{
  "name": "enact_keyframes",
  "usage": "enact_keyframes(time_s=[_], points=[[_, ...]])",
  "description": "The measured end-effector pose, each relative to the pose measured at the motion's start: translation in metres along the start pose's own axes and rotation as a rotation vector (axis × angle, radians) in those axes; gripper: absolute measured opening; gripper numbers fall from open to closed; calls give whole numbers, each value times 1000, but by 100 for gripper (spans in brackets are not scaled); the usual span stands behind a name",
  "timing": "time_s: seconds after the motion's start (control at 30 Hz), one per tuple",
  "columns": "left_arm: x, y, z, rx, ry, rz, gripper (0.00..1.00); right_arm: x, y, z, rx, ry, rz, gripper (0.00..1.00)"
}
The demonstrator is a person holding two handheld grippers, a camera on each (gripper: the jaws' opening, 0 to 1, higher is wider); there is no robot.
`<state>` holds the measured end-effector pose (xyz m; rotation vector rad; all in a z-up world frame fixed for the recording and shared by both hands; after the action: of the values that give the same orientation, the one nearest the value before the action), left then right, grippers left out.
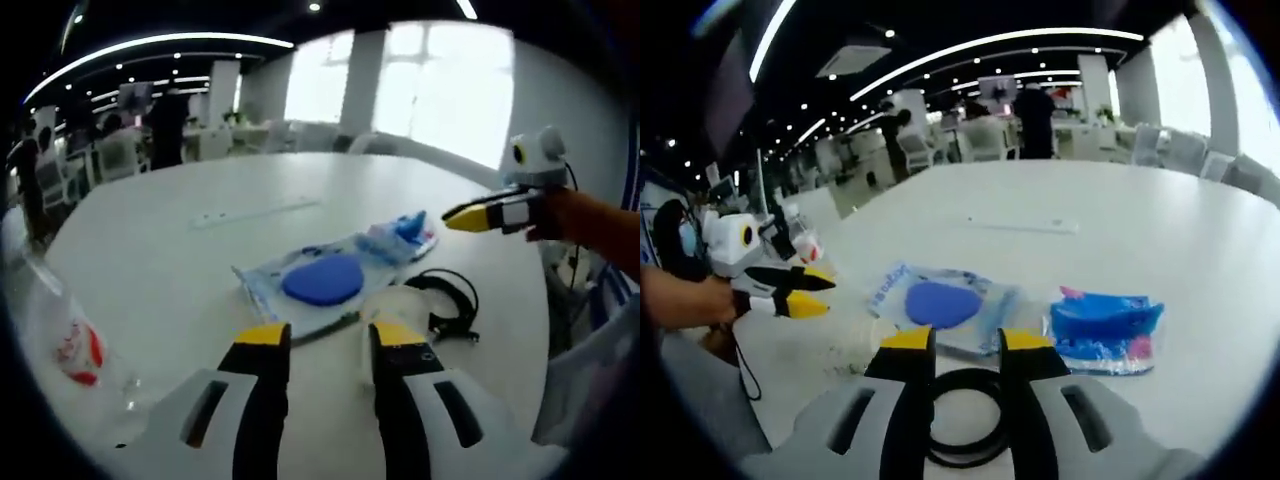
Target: Arrange the tabletop items into an orderly group along one side of the table until the central work area is clear of visible clutter.
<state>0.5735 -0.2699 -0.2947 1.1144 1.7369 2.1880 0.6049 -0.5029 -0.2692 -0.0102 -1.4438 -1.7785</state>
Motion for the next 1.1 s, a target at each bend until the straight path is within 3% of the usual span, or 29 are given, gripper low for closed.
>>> enact_keyframes(time_s=[0.27, 0.5, 0.73, 1.1], points=[[21, -1, -10, -21, -8, -2, 30, 4, -19, 27, 8, 65, 33, 25], [37, -1, -23, -35, -24, -1, 30, -6, -27, 48, 22, 158, 82, 24], [45, -9, -28, -63, -33, 26, 29, -22, -29, 54, 31, 238, 142, 23], [40, -14, -34, -62, -58, 36, 29, -46, -38, 53, 12, 325, 255, 23]])
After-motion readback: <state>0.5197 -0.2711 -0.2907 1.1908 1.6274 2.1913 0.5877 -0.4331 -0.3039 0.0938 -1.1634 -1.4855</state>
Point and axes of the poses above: the point that each gripper's makers call its tool centre point, and the gripper's own axes: x roughly backward along the fingers, z roughly to its left, y roughly out of its top, the point moved 5 cm from there along x, roughly backward along the fingers, and after that the axes turned 13 degrees about -x, right-handed, at the moved point
